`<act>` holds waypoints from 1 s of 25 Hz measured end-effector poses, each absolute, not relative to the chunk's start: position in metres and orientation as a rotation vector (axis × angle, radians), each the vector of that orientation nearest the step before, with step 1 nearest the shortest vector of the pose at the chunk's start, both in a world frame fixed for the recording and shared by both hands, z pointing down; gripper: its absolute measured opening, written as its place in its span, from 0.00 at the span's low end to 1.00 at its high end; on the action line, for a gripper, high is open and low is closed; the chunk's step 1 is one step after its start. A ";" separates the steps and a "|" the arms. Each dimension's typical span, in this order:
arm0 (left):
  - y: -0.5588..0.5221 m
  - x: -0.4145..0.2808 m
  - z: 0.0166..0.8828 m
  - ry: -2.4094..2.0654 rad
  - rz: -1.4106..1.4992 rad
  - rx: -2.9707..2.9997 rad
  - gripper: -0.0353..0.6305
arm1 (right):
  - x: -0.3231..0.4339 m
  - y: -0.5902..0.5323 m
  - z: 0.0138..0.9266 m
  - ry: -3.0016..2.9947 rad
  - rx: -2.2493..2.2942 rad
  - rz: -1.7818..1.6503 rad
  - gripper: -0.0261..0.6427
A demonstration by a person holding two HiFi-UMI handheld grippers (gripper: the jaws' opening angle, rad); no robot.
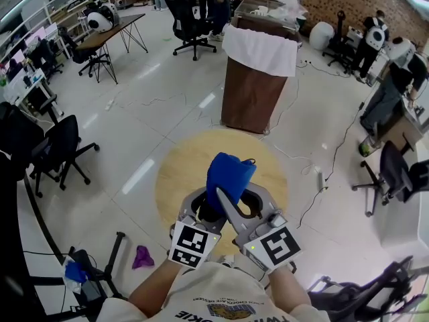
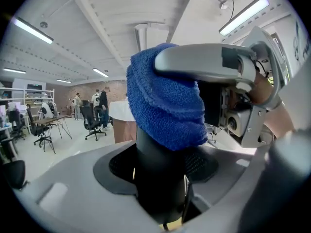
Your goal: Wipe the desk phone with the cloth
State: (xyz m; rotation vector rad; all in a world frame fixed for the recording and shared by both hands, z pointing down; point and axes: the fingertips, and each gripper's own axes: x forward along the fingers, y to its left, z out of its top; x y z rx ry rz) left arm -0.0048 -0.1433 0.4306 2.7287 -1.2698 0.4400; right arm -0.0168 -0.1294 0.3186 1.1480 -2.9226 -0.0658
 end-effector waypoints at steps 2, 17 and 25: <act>-0.142 -0.004 0.429 -1.269 0.434 2.732 0.43 | -0.011 -0.132 0.314 -2.923 1.167 -0.080 0.13; -0.136 -0.007 0.423 -1.262 0.421 2.742 0.43 | 0.023 -0.155 0.265 -2.952 1.323 -0.192 0.13; -0.131 -0.007 0.421 -1.258 0.418 2.755 0.44 | 0.030 -0.157 0.250 -2.953 1.352 -0.252 0.13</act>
